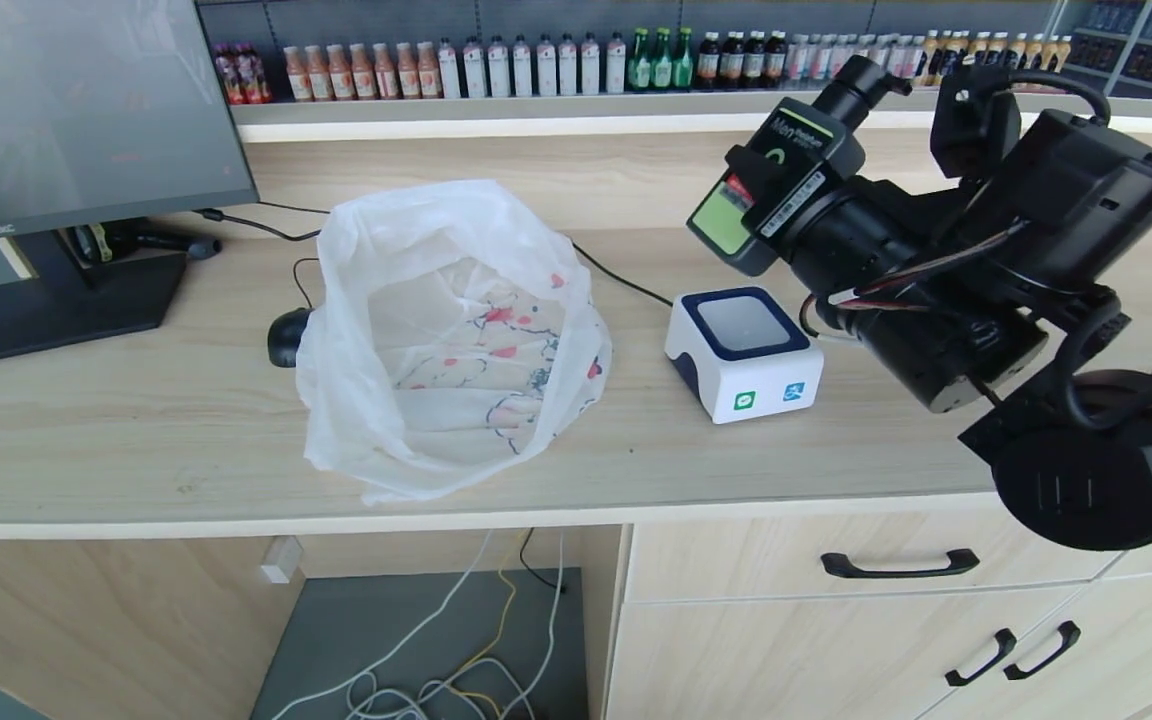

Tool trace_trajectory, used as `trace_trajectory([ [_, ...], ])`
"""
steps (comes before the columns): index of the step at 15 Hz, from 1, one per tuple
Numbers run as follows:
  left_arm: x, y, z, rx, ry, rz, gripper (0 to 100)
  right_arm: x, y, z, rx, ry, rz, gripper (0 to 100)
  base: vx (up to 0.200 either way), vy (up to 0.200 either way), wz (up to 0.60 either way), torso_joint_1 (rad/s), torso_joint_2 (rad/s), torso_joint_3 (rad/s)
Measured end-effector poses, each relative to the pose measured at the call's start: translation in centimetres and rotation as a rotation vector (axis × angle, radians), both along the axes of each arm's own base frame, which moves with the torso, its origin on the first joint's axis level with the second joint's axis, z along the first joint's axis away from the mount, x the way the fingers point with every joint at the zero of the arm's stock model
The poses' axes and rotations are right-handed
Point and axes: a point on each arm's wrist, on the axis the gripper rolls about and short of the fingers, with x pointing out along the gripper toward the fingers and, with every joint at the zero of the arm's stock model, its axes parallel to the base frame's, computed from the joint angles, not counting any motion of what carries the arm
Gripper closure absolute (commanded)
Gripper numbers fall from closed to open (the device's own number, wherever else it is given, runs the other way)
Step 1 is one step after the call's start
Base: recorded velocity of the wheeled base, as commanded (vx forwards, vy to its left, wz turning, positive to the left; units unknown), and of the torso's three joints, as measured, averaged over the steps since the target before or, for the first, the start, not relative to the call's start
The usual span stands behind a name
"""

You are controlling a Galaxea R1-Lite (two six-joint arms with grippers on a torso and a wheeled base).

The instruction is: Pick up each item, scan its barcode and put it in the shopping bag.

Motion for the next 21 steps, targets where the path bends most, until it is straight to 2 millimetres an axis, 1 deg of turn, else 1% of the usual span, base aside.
trace_trajectory([
  [2, 0.0, 0.0, 0.0, 0.000, 0.000, 0.000, 0, 0.2, 0.1, 0.0, 0.074, 0.048, 0.030, 100, 0.000, 0.000, 0.00, 0.000, 0.00, 0.000],
  [5, 0.0, 0.0, 0.0, 0.000, 0.000, 0.000, 0, 0.2, 0.2, 0.4, 0.248, 0.102, 0.096, 100, 0.000, 0.000, 0.00, 0.000, 0.00, 0.000],
  [8, 0.0, 0.0, 0.0, 0.000, 0.000, 0.000, 0, 0.2, 0.0, -0.4, 0.322, 0.187, 0.098, 100, 0.000, 0.000, 0.00, 0.000, 0.00, 0.000],
  [10, 0.0, 0.0, 0.0, 0.000, 0.000, 0.000, 0, 0.2, -0.1, -0.8, 0.347, 0.222, 0.090, 100, 0.000, 0.000, 0.00, 0.000, 0.00, 0.000],
  [17, 0.0, 0.0, 0.0, 0.000, 0.000, 0.000, 0, 0.0, -0.2, -1.9, 0.332, 0.260, 0.073, 100, 0.000, 0.000, 0.00, 0.000, 0.00, 0.000],
  [21, 0.0, 0.0, 0.0, 0.000, 0.000, 0.000, 0, 0.7, -0.1, -2.9, 0.325, 0.285, 0.065, 100, 0.000, 0.000, 0.00, 0.000, 0.00, 0.000],
])
